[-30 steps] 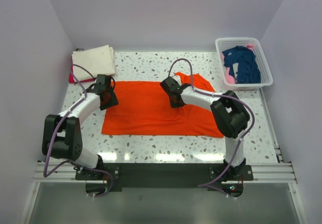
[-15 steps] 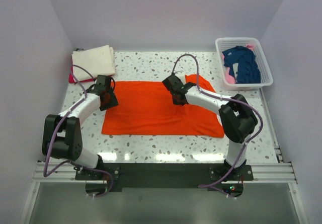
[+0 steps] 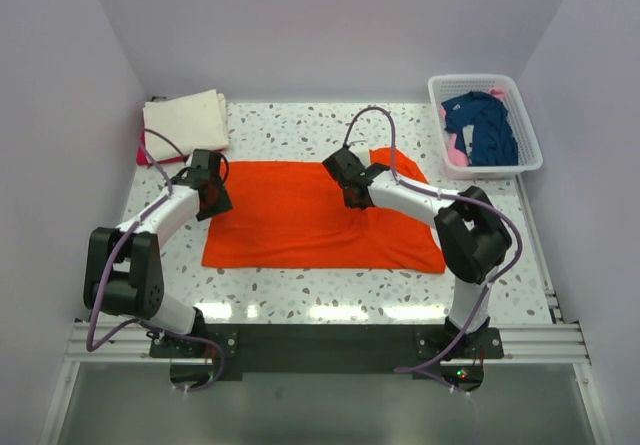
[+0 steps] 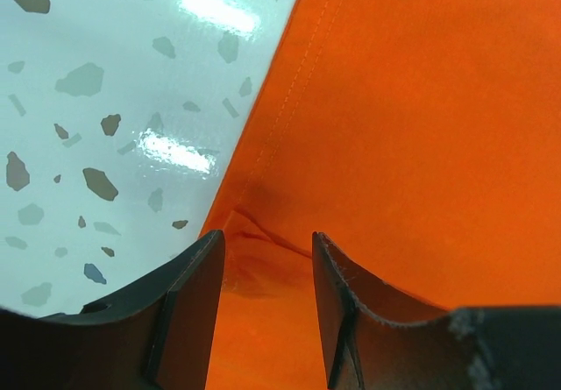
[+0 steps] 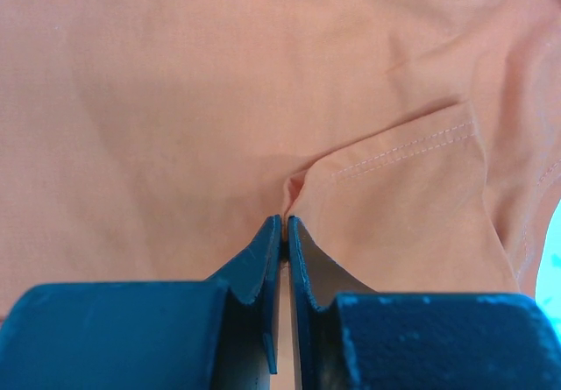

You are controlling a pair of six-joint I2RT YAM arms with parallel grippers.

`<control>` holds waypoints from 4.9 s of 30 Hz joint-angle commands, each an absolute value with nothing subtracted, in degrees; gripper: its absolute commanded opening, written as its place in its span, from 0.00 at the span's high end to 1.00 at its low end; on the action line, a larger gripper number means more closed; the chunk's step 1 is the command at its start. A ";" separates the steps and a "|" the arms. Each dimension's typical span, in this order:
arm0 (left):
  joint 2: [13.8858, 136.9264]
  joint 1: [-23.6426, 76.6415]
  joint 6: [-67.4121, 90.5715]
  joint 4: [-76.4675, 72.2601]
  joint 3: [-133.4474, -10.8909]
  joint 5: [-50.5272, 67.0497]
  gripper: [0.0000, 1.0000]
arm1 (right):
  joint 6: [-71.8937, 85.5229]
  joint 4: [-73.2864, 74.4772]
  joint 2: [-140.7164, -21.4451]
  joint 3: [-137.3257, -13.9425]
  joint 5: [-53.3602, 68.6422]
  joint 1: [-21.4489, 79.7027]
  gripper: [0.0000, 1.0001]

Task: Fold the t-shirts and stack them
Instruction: Fold the tshirt

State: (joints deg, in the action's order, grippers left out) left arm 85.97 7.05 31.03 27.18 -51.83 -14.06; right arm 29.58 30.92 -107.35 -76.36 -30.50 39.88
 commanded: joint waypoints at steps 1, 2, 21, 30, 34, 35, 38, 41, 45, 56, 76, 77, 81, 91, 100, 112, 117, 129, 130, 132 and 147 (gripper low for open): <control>85.96 6.42 33.04 27.68 -51.85 -16.70 0.51 | 30.85 30.24 -107.67 -75.94 -31.91 39.55 0.93; 86.22 6.33 33.31 27.95 -51.94 -16.96 0.51 | 30.85 30.15 -107.67 -75.85 -31.73 39.46 0.93; 81.12 6.24 37.26 32.08 -49.48 -19.51 0.48 | 31.11 27.25 -108.55 -75.59 -27.95 37.53 0.90; 83.84 6.24 39.29 31.82 -49.66 -18.72 0.49 | 31.20 26.37 -108.63 -74.71 -26.63 37.27 0.90; 85.16 6.24 39.55 31.20 -49.57 -18.46 0.54 | 31.29 26.28 -108.63 -74.44 -26.72 37.09 0.90; 85.34 6.24 39.55 31.03 -49.66 -18.46 0.55 | 31.29 26.19 -108.63 -74.44 -26.63 37.00 0.90; 86.22 6.24 39.46 30.94 -49.92 -18.81 0.59 | 31.29 26.02 -108.46 -74.27 -26.46 36.83 0.90; 86.57 6.24 39.55 30.94 -50.36 -19.34 0.72 | 31.20 26.10 -108.20 -74.27 -26.46 36.74 0.90; 86.49 6.24 39.20 30.94 -50.45 -19.60 0.91 | 31.11 26.02 -108.11 -73.92 -26.28 36.48 0.90; 85.08 5.10 38.41 31.11 -50.10 -20.48 1.00 | 31.64 25.14 -106.17 -71.63 -26.19 34.81 0.90; 85.78 4.13 37.53 30.76 -51.33 -19.34 0.90 | 30.06 22.50 -104.59 -72.16 -23.03 34.45 0.76; 85.69 4.04 37.44 30.85 -51.68 -19.25 0.85 | 29.45 22.06 -104.42 -72.25 -22.68 34.37 0.70; 85.08 3.52 35.78 30.85 -53.35 -19.07 0.38 | 27.78 22.06 -102.75 -73.03 -22.32 34.28 0.45; 89.72 3.34 31.56 29.80 -65.82 -15.30 0.27 | 25.31 21.88 -99.93 -75.93 -11.09 25.76 0.28; 106.67 3.95 30.24 29.36 -81.11 -14.76 0.40 | 22.77 19.42 -104.50 -84.02 -0.09 19.60 0.28; 121.72 5.01 29.27 29.27 -94.91 -17.92 0.43 | 20.30 16.96 -109.69 -87.63 1.93 18.72 0.29; 123.92 5.10 29.18 30.14 -96.68 -20.21 0.51 | 19.78 16.08 -110.21 -87.45 1.93 18.28 0.29; 127.09 5.01 28.56 30.41 -98.79 -21.80 0.63 | 19.78 15.47 -111.88 -88.33 2.20 15.65 0.29; 127.44 5.10 28.56 30.41 -98.88 -21.88 0.64 | 19.78 15.56 -112.15 -88.42 1.94 15.47 0.29; 127.62 5.10 28.56 30.41 -98.96 -22.06 0.68 | 19.34 15.56 -112.93 -88.77 1.32 14.94 0.29; 125.86 5.10 28.04 27.25 -94.48 -20.83 1.00 | 15.21 17.75 -124.36 -98.08 -1.75 10.81 0.28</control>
State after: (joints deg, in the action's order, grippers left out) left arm 126.78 5.06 28.82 29.63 -95.94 -20.43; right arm 17.76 17.78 -122.72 -93.82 0.40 11.18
